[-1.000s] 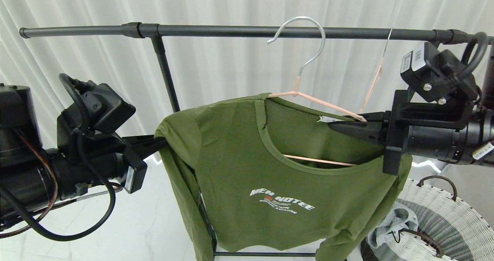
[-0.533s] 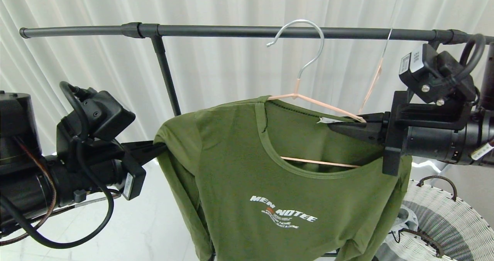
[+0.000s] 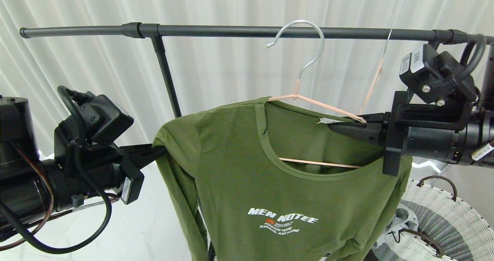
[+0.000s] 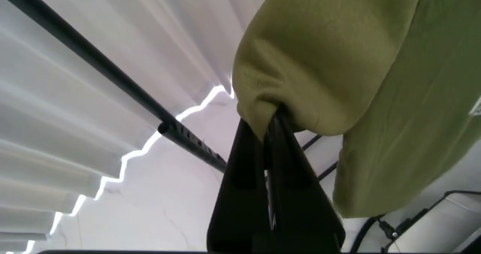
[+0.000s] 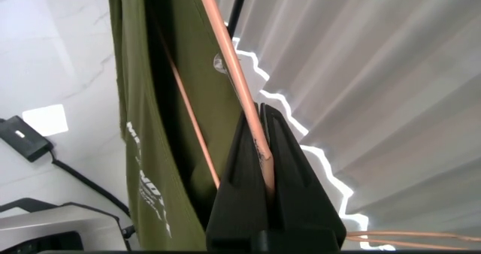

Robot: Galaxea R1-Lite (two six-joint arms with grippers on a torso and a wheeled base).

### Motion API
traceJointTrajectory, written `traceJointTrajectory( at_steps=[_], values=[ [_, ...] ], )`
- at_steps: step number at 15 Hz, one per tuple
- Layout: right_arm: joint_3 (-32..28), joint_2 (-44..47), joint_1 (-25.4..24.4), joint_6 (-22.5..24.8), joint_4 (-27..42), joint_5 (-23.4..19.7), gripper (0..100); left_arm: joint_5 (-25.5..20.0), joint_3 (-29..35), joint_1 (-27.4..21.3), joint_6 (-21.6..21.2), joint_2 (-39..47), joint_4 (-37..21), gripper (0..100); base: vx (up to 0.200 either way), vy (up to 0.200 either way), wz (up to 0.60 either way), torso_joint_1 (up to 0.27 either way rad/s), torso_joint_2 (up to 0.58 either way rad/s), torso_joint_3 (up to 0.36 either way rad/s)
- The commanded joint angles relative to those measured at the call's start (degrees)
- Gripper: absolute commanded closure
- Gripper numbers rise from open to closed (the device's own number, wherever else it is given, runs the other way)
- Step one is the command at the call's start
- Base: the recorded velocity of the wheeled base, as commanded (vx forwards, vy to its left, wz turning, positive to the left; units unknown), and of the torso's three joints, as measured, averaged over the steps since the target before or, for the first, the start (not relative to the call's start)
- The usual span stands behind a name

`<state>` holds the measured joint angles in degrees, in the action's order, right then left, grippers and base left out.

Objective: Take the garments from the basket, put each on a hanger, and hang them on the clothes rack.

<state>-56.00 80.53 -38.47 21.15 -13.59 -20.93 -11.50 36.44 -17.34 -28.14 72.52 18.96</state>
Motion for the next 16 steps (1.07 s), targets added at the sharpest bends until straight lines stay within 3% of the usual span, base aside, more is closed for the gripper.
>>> traceJointTrajectory(
  at_steps=[1,7,12,16],
  values=[
    [0.02,-0.11,-0.02,0.03,-0.03,0.01,100,0.07,-0.05,0.02,0.01,-0.1,0.03,100,0.0,0.0,0.0,0.0,0.0,0.0],
    [5.64,0.15,-0.02,-0.06,-0.47,0.28,100,-0.02,-3.92,0.02,0.01,-0.1,0.29,100,0.0,0.0,0.0,0.0,0.0,0.0],
    [6.78,1.03,0.15,-0.06,-0.73,0.28,100,0.07,-8.31,0.02,0.01,0.16,2.4,100,0.0,0.0,0.0,0.0,0.0,0.0],
    [10.39,2.53,-0.46,-0.06,-5.74,0.36,100,0.07,-10.6,-0.33,0.01,-1.33,2.49,100,0.0,0.0,0.0,0.0,0.0,0.0]
  ],
)
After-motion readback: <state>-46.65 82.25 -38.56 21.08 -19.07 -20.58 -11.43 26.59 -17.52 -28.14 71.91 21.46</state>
